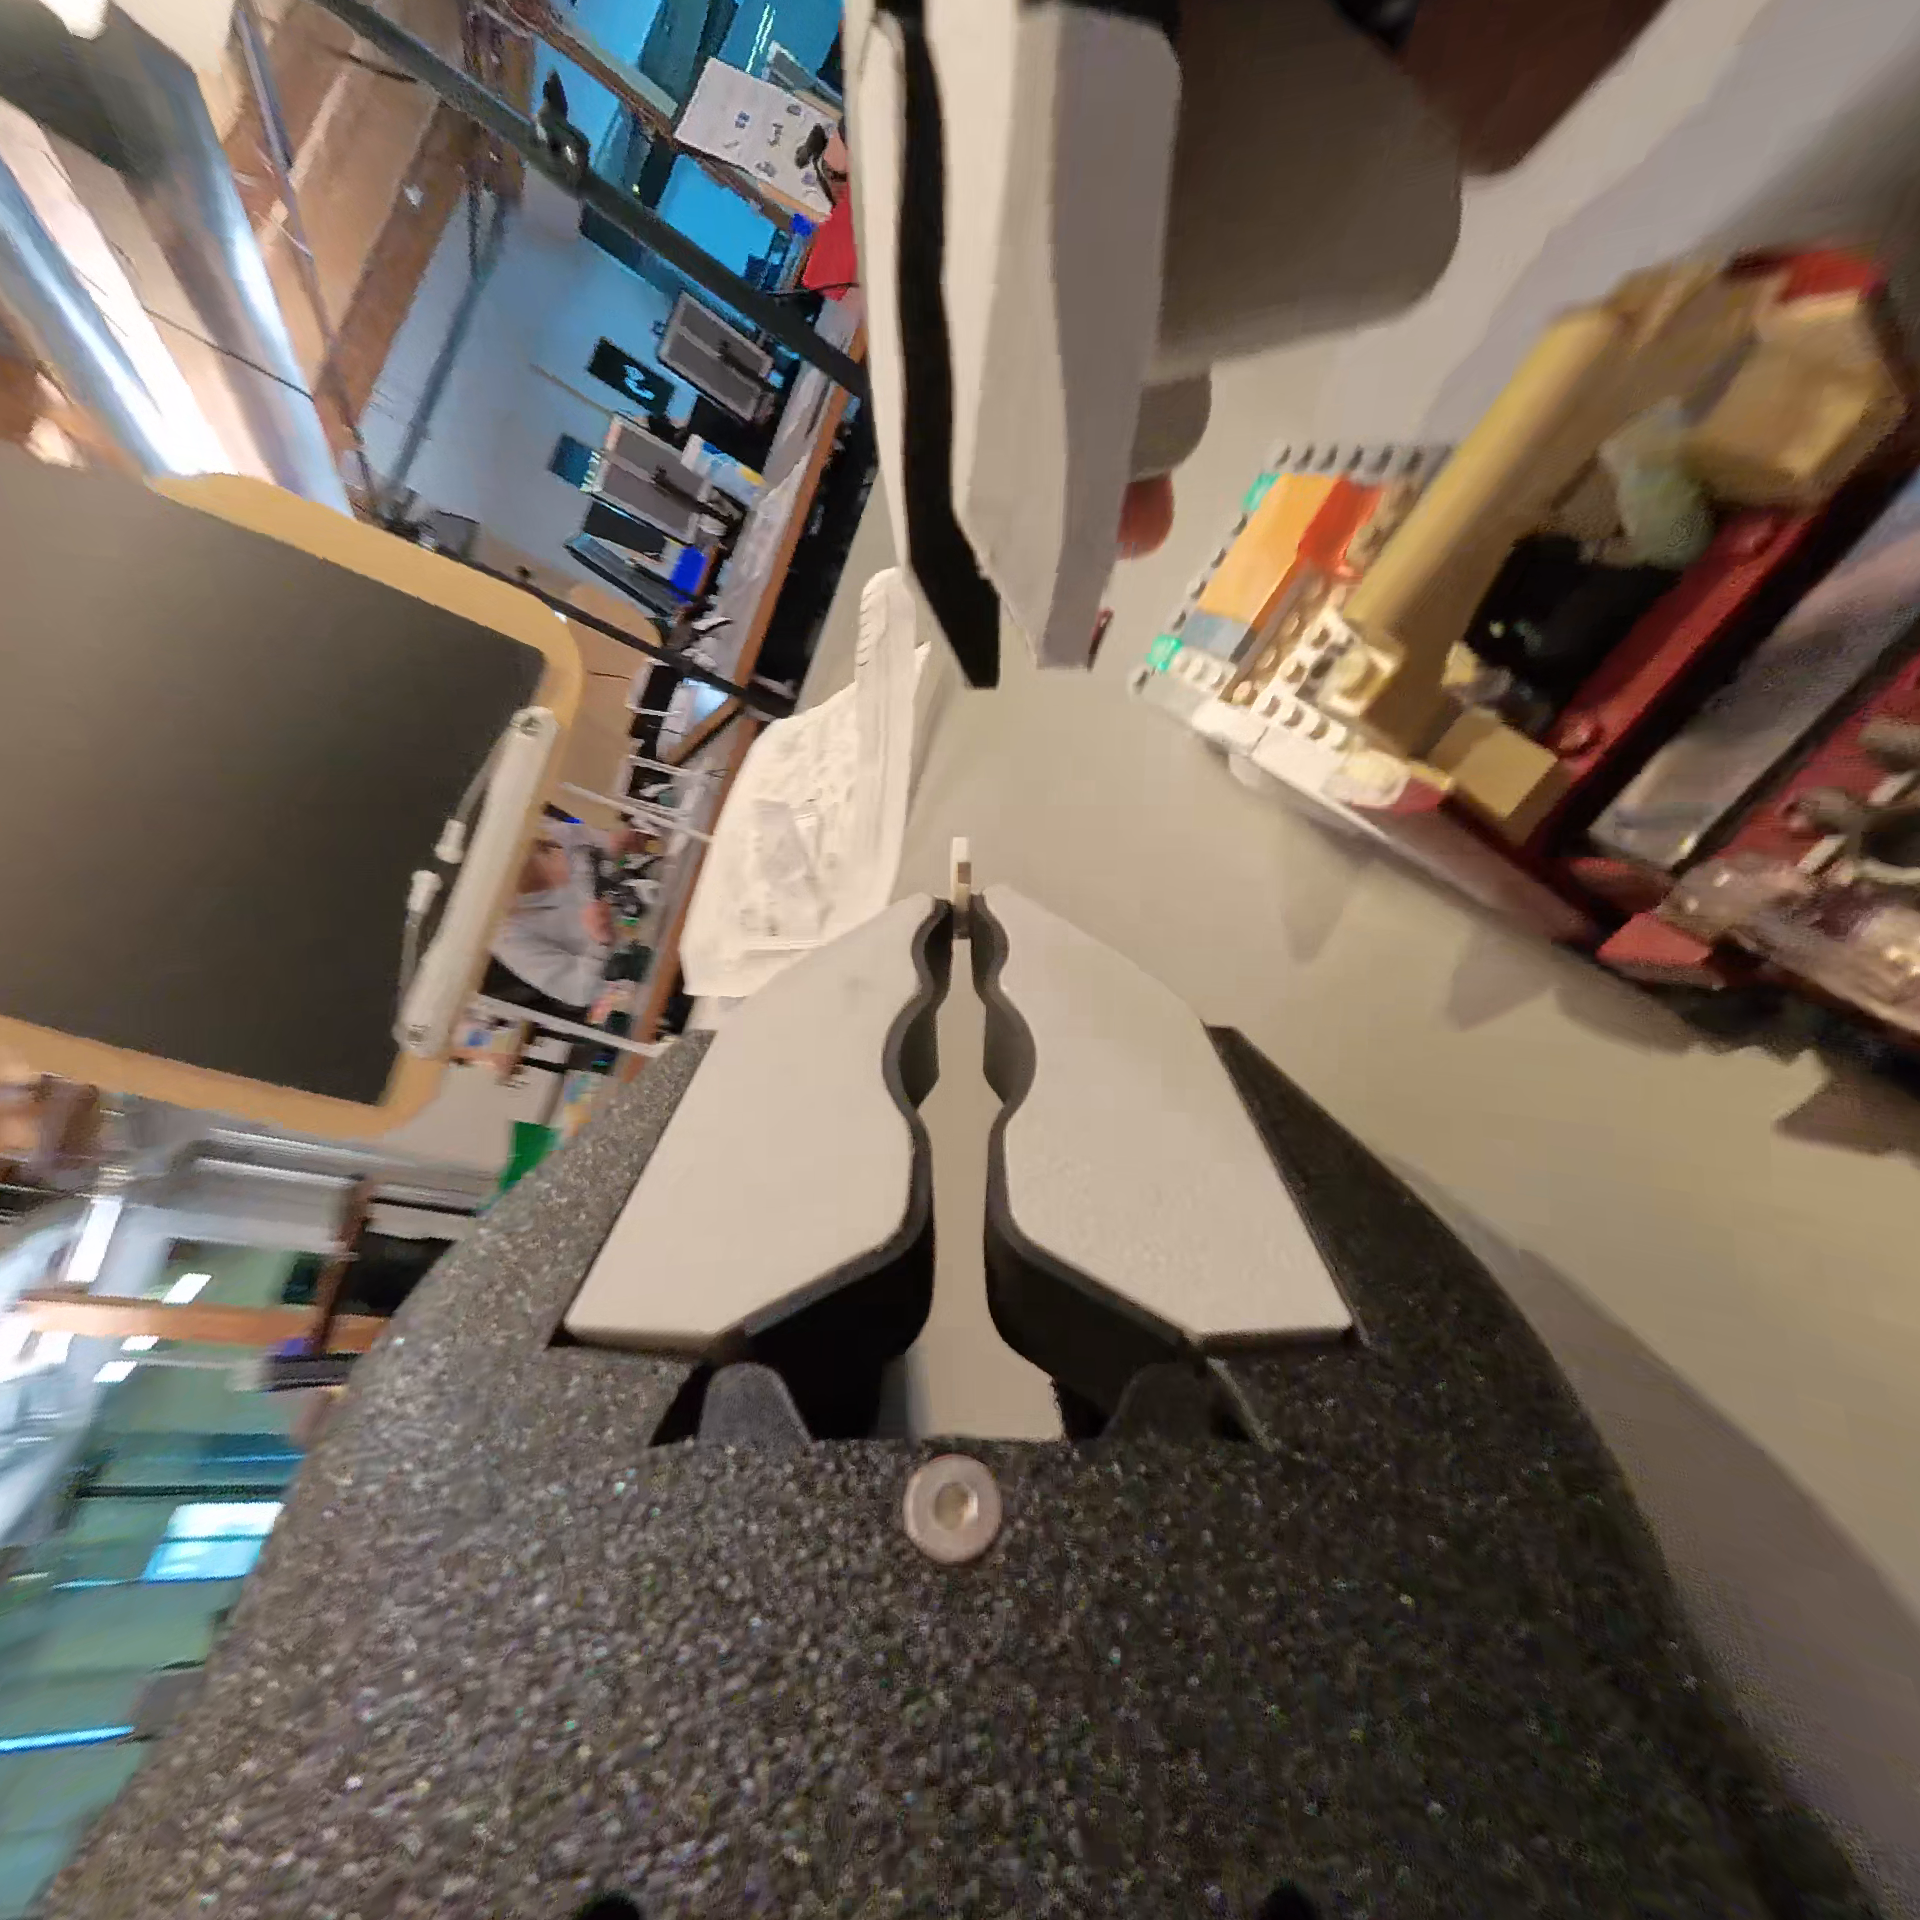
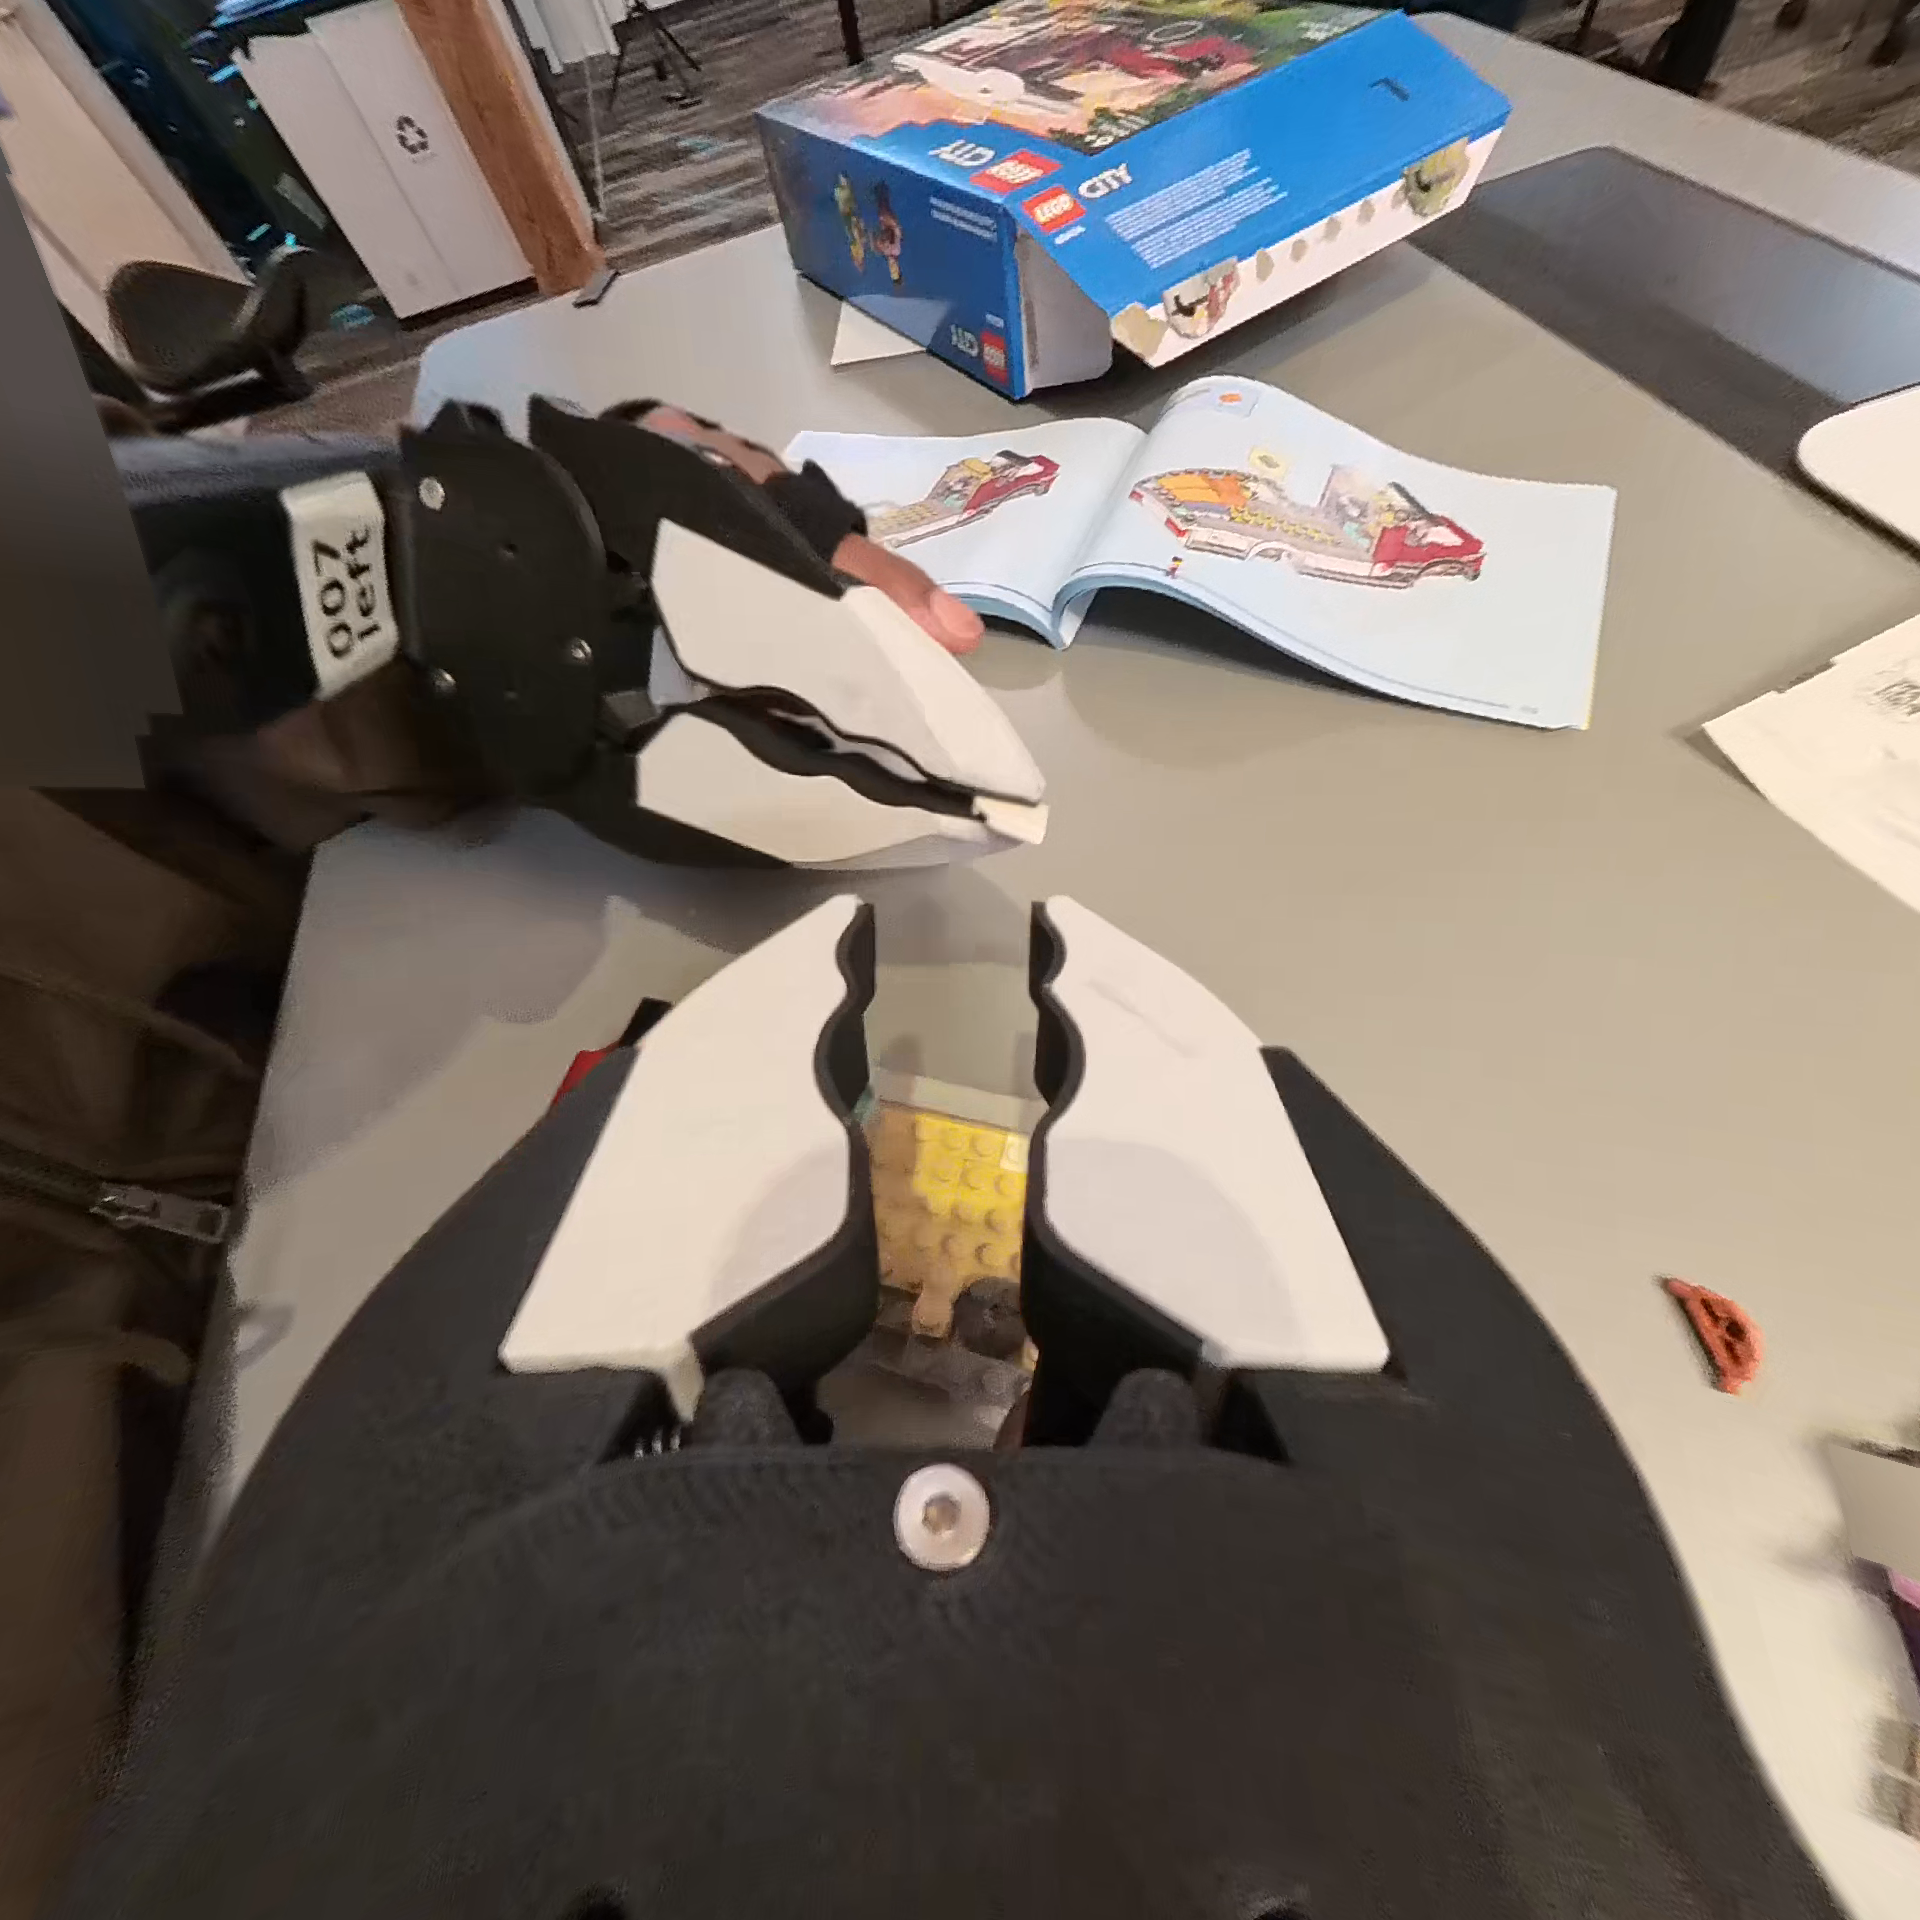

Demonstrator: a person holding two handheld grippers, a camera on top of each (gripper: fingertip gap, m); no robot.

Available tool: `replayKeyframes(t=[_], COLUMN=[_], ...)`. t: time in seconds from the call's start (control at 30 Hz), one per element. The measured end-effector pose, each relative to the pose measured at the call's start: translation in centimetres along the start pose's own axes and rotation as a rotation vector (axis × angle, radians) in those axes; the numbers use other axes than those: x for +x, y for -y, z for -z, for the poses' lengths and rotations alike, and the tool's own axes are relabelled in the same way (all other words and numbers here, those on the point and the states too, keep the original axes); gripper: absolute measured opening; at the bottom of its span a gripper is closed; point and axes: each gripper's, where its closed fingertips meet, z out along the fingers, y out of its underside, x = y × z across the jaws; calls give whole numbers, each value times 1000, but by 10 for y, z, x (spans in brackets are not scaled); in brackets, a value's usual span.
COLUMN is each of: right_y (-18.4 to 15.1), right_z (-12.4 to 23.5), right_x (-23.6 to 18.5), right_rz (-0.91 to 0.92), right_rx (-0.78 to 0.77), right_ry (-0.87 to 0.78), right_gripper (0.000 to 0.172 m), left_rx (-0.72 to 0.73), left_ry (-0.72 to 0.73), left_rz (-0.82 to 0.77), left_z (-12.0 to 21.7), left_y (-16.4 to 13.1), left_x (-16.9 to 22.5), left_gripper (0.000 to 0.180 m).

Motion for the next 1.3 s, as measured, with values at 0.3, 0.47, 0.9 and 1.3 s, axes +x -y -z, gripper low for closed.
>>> replayKeyframes(t=[0.3, 0.47, 0.9, 1.3], right_y=[-4, -9, -12, -16], right_z=[8, 6, 6, 14], right_x=[-8, -8, -16, -15], right_rz=[-76, -102, -189, -175], right_rx=[26, 13, 30, 17], right_ry=[60, 59, 190, 171], right_gripper=[31, 32, 17, 16], left_rx=[74, 151, 214, 263], left_ry=[61, 88, 83, 21], left_rz=[-244, -282, -354, -299], left_z=[-5, -2, 7, 13], left_y=[27, 43, 51, 57], left_x=[9, 10, 16, 20], left_gripper=[3, 3, 3, 6])
